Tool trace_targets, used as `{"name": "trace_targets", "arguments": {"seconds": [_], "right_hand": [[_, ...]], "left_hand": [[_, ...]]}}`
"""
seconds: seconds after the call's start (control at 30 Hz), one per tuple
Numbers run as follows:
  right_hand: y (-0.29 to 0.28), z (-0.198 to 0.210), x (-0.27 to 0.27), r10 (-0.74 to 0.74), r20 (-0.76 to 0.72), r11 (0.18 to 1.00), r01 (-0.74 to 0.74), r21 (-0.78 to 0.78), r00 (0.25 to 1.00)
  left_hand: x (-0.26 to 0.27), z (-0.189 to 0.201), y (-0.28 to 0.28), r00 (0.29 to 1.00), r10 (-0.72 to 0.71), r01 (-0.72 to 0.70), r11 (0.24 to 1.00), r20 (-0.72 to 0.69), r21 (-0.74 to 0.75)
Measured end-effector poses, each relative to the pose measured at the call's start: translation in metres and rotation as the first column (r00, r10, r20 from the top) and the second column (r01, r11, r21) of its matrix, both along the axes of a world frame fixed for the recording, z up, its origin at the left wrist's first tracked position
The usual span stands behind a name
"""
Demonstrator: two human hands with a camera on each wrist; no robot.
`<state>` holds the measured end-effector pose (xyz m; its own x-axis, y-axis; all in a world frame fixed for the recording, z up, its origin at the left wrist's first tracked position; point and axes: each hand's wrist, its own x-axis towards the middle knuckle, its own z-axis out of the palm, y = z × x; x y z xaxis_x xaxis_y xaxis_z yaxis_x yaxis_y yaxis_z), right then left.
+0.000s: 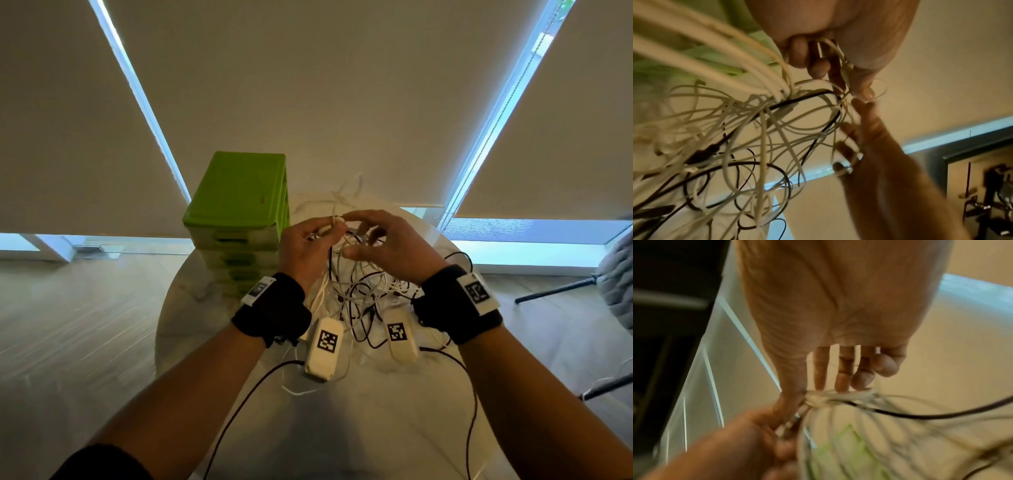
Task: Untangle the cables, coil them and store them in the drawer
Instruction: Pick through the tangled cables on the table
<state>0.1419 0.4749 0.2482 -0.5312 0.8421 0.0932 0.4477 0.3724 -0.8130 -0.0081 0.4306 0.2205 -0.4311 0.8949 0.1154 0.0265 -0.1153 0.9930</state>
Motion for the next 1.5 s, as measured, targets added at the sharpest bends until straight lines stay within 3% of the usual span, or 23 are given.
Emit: {"name": "trace_targets", "arguments": {"seconds": [0.07,0.23,0.43,0.5,0.6,0.63,0.7,0.77,0.83,0.9,0.97,1.03,1.1,1.13,1.2,1.3,1.4,1.5], "right_hand": [[-0.002,-0.009,0.003,-0.046,0.059,0.997,0.042,0.069,0.997],[0.008,-0.018,0.019,-0.248,0.044,0.953,0.235,0.189,0.968],[0.032,-0.018,0.052,-0.590,0.184,0.808,0.575,0.130,0.787],[0.026,-0.017,0.044,-0.624,0.176,0.781,0.597,0.186,0.761],[-0.006,-0.015,0.010,-0.412,0.074,0.825,0.337,0.454,0.908],[-0.016,-0.015,-0.002,-0.316,0.101,0.837,0.227,0.497,0.943],[-0.026,-0.019,-0.021,-0.235,0.263,0.870,0.082,0.486,0.936],[-0.025,-0.024,-0.029,-0.302,0.322,0.861,0.112,0.496,0.898],[-0.018,-0.026,-0.030,-0.365,0.265,0.826,0.179,0.535,0.893],[-0.005,-0.031,-0.024,-0.355,0.270,0.856,0.195,0.479,0.895],[0.015,-0.036,-0.006,-0.355,0.271,0.919,0.281,0.276,0.895],[0.031,-0.039,0.021,-0.414,0.291,0.908,0.412,0.073,0.863],[0.030,-0.040,0.043,-0.389,0.311,0.899,0.430,-0.075,0.867],[0.023,-0.037,0.045,-0.357,0.231,0.913,0.390,-0.118,0.905],[0.003,-0.026,0.030,-0.235,0.017,0.967,0.236,-0.092,0.972],[-0.013,-0.008,-0.014,-0.010,0.047,1.000,0.010,-0.012,0.999],[-0.008,0.002,-0.026,-0.067,-0.039,0.994,0.070,0.087,0.997],[0.001,0.010,-0.018,-0.106,-0.095,0.979,0.120,0.167,0.990]], "left_hand": [[-0.004,0.008,0.001,1.000,0.016,-0.016,1.000,0.021,-0.007],[-0.021,0.015,0.003,0.994,0.045,-0.040,0.998,0.098,-0.057],[-0.042,0.025,0.006,0.986,0.103,-0.092,0.992,0.131,-0.091],[-0.037,0.027,0.006,0.984,0.074,-0.063,0.995,0.161,-0.072],[-0.023,0.030,0.008,0.984,-0.003,0.010,0.999,0.177,-0.037],[-0.018,0.031,0.008,0.985,-0.026,0.031,0.999,0.173,-0.025],[-0.013,0.034,0.009,0.989,-0.048,0.051,0.998,0.139,-0.024],[-0.012,0.036,0.009,0.991,-0.058,0.061,0.998,0.121,-0.022],[-0.014,0.039,0.007,0.990,-0.078,0.080,0.997,0.116,-0.009],[-0.019,0.048,0.004,0.988,-0.088,0.087,0.996,0.127,0.009],[-0.030,0.062,0.005,0.982,-0.044,0.042,0.999,0.184,0.014],[-0.044,0.076,0.007,0.971,0.028,-0.040,0.998,0.237,0.043],[-0.051,0.085,0.006,0.969,0.045,-0.064,0.995,0.243,0.072],[-0.049,0.086,0.006,0.973,0.028,-0.047,0.996,0.229,0.078],[-0.035,0.081,0.006,0.983,-0.031,0.022,0.998,0.178,0.054],[-0.013,0.081,0.010,0.987,-0.106,0.099,0.993,0.117,0.063],[-0.013,0.087,0.013,0.981,-0.123,0.110,0.990,0.151,0.090],[-0.033,0.072,0.015,0.991,-0.131,0.132,0.991,-0.039,0.017]]}}
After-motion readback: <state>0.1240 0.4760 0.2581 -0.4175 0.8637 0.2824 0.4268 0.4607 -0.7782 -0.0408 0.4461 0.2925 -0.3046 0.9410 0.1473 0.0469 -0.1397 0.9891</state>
